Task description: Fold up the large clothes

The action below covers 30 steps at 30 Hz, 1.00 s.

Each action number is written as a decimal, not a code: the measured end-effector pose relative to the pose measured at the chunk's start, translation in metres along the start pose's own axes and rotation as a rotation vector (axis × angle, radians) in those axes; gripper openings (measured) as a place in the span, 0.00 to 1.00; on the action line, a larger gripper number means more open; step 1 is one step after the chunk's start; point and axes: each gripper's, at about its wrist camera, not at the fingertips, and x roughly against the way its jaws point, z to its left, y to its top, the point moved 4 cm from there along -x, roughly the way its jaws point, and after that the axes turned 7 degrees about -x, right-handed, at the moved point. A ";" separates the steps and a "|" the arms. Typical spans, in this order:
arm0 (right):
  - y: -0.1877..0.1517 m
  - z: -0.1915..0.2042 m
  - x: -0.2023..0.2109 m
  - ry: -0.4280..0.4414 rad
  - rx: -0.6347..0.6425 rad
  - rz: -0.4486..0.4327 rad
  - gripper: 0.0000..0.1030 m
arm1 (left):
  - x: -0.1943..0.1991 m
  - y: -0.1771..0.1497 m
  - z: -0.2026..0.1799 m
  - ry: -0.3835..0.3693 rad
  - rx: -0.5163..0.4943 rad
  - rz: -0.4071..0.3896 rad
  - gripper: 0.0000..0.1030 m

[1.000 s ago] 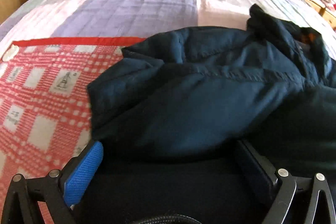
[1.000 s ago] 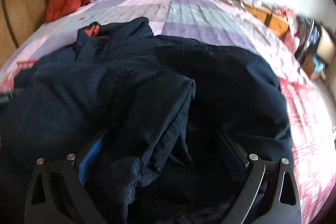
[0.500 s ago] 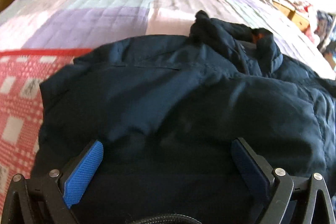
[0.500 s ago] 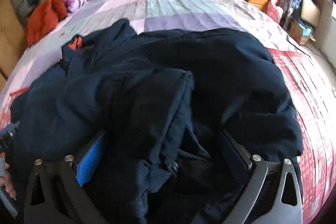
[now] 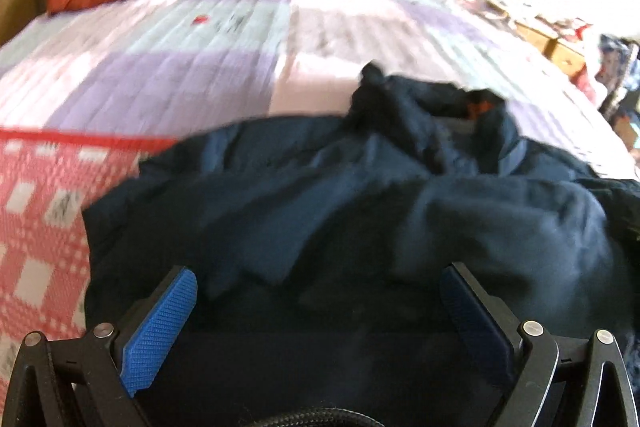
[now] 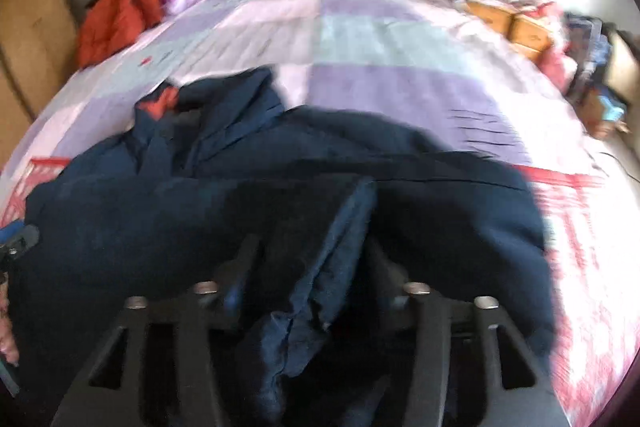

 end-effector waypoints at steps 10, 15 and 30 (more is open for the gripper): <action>-0.026 0.137 0.019 0.122 0.334 -0.142 0.73 | -0.045 0.018 -0.008 0.045 -0.003 0.054 0.98; -0.011 0.072 -0.032 0.029 0.208 -0.077 0.71 | -0.056 0.001 0.055 0.142 0.065 0.070 0.99; -0.008 0.010 -0.061 -0.048 0.137 -0.013 0.75 | -0.059 -0.008 0.066 0.215 0.015 0.162 0.98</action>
